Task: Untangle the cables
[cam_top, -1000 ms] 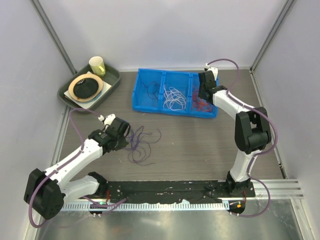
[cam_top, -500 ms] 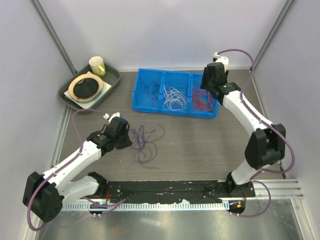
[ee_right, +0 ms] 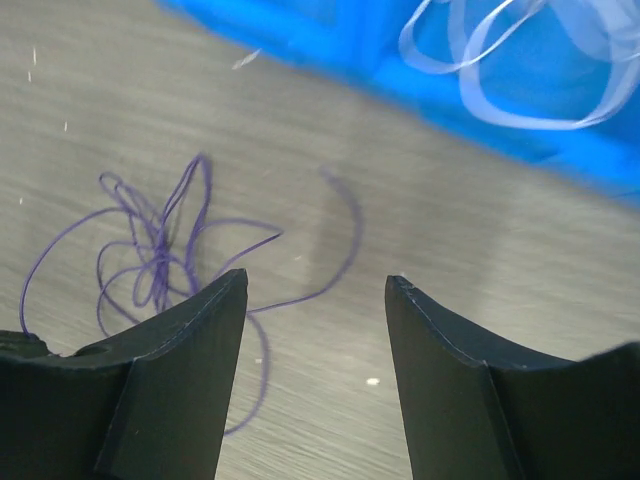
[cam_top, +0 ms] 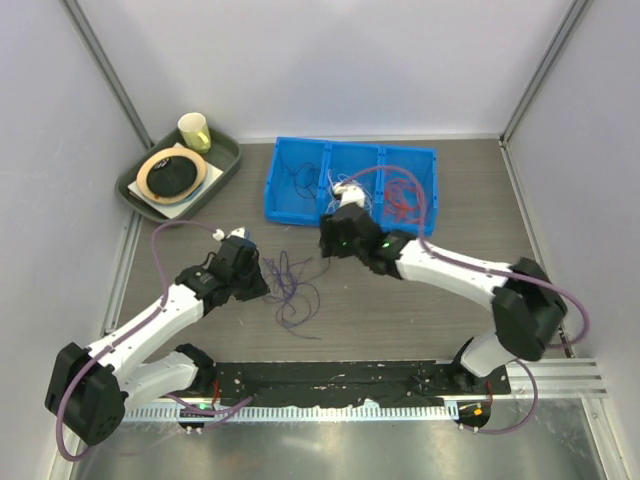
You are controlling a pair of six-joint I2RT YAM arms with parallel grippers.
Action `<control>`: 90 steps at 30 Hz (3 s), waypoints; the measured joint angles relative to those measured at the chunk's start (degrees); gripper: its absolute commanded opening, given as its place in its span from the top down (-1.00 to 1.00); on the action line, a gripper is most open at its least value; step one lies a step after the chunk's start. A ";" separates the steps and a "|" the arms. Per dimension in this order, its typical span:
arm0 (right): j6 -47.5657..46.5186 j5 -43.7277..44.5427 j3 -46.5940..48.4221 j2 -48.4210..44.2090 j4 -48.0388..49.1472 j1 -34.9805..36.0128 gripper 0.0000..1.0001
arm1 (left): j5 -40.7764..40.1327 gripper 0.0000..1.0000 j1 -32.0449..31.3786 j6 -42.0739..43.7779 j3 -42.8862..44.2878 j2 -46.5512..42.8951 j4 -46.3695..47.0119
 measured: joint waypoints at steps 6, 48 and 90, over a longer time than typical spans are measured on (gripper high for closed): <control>8.96 1.86 0.44 13.68 4.79 8.63 -0.25 | 0.44 1.00 -0.02 -1.07 -1.29 0.15 0.85; -2.86 27.74 -0.20 -37.88 -12.48 -7.26 0.98 | -36.28 0.99 0.42 -12.13 17.70 -20.33 -29.75; -21.94 4.24 66.90 9.75 4.76 -7.26 0.99 | -3.39 -0.34 -12.81 13.40 31.34 44.48 12.92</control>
